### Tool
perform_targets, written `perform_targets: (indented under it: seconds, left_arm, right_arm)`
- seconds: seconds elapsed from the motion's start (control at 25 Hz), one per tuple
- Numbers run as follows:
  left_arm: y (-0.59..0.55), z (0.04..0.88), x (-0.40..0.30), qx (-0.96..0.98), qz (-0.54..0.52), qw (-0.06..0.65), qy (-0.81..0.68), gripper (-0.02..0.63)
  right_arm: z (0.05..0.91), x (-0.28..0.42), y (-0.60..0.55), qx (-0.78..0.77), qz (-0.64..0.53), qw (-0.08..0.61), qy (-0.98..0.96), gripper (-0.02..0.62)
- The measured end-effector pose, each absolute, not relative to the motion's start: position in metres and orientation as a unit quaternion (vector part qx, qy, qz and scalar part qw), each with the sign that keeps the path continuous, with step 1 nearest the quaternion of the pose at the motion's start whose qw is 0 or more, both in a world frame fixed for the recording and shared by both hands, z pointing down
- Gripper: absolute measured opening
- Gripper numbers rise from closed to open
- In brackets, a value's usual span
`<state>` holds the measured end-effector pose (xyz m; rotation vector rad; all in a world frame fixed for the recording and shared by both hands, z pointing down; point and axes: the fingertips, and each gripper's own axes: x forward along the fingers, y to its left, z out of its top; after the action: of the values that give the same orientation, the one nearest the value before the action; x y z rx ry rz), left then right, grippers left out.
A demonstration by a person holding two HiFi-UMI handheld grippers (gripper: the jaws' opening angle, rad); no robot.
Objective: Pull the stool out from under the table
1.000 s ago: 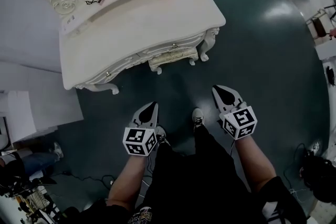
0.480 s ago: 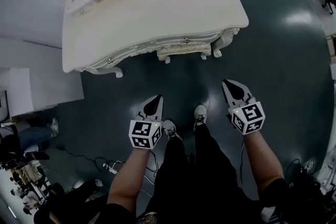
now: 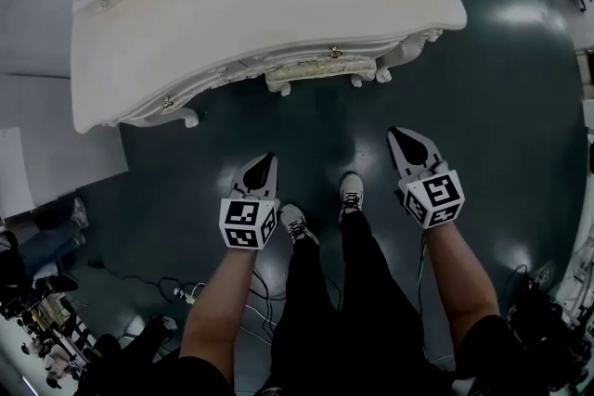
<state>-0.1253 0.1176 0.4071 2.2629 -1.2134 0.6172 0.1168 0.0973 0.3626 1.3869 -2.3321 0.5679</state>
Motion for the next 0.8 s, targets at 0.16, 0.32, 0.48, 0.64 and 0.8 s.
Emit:
perform_targets:
  seconds: [0.16,0.32,0.48,0.64,0.8]
  left_arm:
    - [0.096,0.454,-0.133,0.825,0.234,0.249,-0.45,0.008]
    - [0.076,0.495,-0.139,0.822,0.241,0.244,-0.454,0.008]
    - [0.059,0.542,-0.147,0.819,0.25,0.24,-0.457,0.008]
    - [0.044,0.588,-0.147,0.82,0.261,0.238,-0.451,0.008]
    - [0.027,0.632,-0.149,0.818,0.272,0.228,-0.453,0.008]
  right_arm:
    - [0.406,0.117,0.078,0.495,0.196,0.183,-0.827,0.028]
    - [0.456,0.12,0.059,0.501,0.202,0.187,-0.821,0.029]
    - [0.502,0.118,0.044,0.502,0.202,0.192,-0.819,0.029]
    - [0.545,0.121,0.03,0.501,0.201,0.201,-0.817,0.031]
    - [0.585,0.136,0.016,0.514,0.215,0.201,-0.806,0.103]
